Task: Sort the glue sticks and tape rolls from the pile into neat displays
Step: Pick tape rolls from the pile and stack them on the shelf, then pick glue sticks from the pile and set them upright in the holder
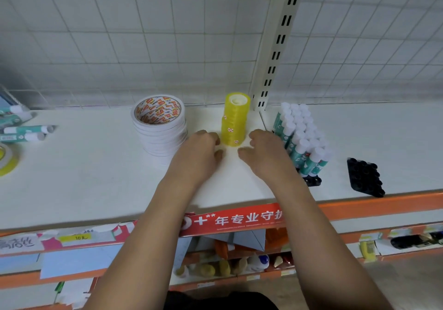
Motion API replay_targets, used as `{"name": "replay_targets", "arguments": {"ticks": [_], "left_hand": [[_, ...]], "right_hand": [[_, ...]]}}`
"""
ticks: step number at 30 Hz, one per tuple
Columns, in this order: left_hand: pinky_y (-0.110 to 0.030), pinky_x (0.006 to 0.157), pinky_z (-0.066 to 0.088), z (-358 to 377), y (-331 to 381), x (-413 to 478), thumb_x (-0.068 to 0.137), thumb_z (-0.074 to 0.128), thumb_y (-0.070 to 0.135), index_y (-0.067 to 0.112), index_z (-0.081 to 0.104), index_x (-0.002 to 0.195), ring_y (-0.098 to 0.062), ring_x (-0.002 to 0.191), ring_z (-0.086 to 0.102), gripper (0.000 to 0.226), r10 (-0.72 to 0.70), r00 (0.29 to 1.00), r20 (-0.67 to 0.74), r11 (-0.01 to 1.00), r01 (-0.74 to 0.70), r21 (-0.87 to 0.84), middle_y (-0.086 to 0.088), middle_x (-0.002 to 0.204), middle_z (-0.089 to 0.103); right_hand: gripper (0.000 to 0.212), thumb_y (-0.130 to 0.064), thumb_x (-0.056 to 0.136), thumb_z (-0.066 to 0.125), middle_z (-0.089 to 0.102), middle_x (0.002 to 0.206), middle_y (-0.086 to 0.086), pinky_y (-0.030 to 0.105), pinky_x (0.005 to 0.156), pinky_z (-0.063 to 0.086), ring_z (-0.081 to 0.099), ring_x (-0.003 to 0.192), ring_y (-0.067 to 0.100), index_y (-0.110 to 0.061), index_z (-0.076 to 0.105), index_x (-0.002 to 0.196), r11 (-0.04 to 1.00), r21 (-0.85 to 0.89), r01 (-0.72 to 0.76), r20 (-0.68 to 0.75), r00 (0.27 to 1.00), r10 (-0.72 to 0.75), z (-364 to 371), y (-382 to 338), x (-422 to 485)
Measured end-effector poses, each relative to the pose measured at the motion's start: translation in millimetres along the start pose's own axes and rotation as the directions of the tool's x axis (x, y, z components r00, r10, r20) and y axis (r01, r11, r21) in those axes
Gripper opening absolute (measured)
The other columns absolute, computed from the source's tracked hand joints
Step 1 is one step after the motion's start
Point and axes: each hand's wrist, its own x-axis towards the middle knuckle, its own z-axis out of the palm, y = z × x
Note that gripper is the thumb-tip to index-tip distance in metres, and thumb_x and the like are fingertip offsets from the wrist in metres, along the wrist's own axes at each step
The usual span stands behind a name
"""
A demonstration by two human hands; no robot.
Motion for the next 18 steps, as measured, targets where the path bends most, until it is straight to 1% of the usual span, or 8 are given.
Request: {"name": "replay_targets", "arguments": {"ticks": [1,3,6,8,11,15,18], "left_hand": [[-0.037,0.084,0.049,-4.1,-1.4,-5.6,0.091,0.057,0.018,0.012,0.065,0.113,-0.029,0.099,0.060,0.024,0.017,1.000,0.013,1.000,-0.017,-0.005,-0.010,0.110,0.064],[-0.037,0.084,0.049,-13.3,-5.1,-20.6,0.091,0.053,0.012,0.013,0.067,0.111,-0.028,0.096,0.061,0.025,0.060,0.997,0.058,0.998,-0.059,-0.029,-0.010,0.108,0.066],[-0.037,0.083,0.049,-31.2,-22.2,-52.8,0.093,0.049,0.011,0.019,0.066,0.113,-0.024,0.096,0.060,0.027,0.046,0.996,0.080,0.998,-0.043,-0.044,-0.005,0.109,0.066],[-0.037,0.083,0.050,-47.8,-42.6,-76.6,0.094,0.048,0.014,0.022,0.065,0.113,-0.022,0.096,0.060,0.027,-0.010,0.999,0.049,0.999,0.011,-0.032,-0.002,0.109,0.066],[-0.038,0.081,0.049,-80.3,-83.1,-113.8,0.094,0.047,0.015,0.022,0.065,0.112,-0.021,0.096,0.059,0.026,-0.121,0.993,-0.015,0.993,0.121,0.013,0.000,0.107,0.066],[-0.038,0.078,0.050,-123.2,-143.8,-169.2,0.094,0.049,0.024,0.022,0.063,0.111,-0.024,0.096,0.059,0.022,-0.290,0.949,-0.128,0.944,0.305,0.124,0.000,0.106,0.062],[-0.036,0.077,0.048,-150.4,-187.5,-209.5,0.095,0.049,0.029,0.021,0.062,0.113,-0.025,0.099,0.058,0.024,-0.334,0.924,-0.184,0.907,0.369,0.204,-0.001,0.108,0.060]], "right_hand": [[0.034,-0.022,0.088,0.061,0.065,0.111,0.012,0.037,0.090,0.047,0.058,0.108,0.026,-0.005,0.061,0.117,1.000,-0.011,0.015,0.006,1.000,-0.015,-2.6,-2.2,-9.5],[0.024,-0.024,0.087,0.060,0.068,0.104,0.001,0.033,0.085,0.050,0.062,0.098,0.019,-0.019,0.067,0.110,0.998,-0.002,0.056,0.049,0.997,-0.055,-5.1,-12.6,-29.3],[0.018,-0.028,0.085,0.058,0.064,0.092,-0.013,0.031,0.079,0.051,0.062,0.088,0.013,-0.032,0.069,0.099,0.992,0.012,0.126,0.121,0.985,-0.126,-1.5,-43.5,-54.2],[0.018,-0.027,0.084,0.056,0.063,0.087,-0.015,0.032,0.076,0.052,0.061,0.082,0.010,-0.033,0.068,0.096,0.980,0.034,0.194,0.145,0.970,-0.197,6.9,-71.8,-64.3],[0.019,-0.024,0.087,0.056,0.067,0.089,-0.012,0.031,0.074,0.053,0.062,0.080,0.010,-0.031,0.069,0.099,0.949,0.056,0.311,0.138,0.939,-0.316,32.9,-122.8,-70.7],[0.020,-0.023,0.089,0.059,0.068,0.098,-0.007,0.032,0.079,0.052,0.061,0.090,0.012,-0.025,0.068,0.106,0.887,0.079,0.454,0.150,0.875,-0.461,86.2,-197.6,-78.4],[0.027,-0.027,0.090,0.060,0.063,0.111,-0.004,0.033,0.085,0.050,0.059,0.101,0.015,-0.026,0.063,0.117,0.824,0.074,0.562,0.214,0.798,-0.564,127.4,-253.2,-91.0]]}}
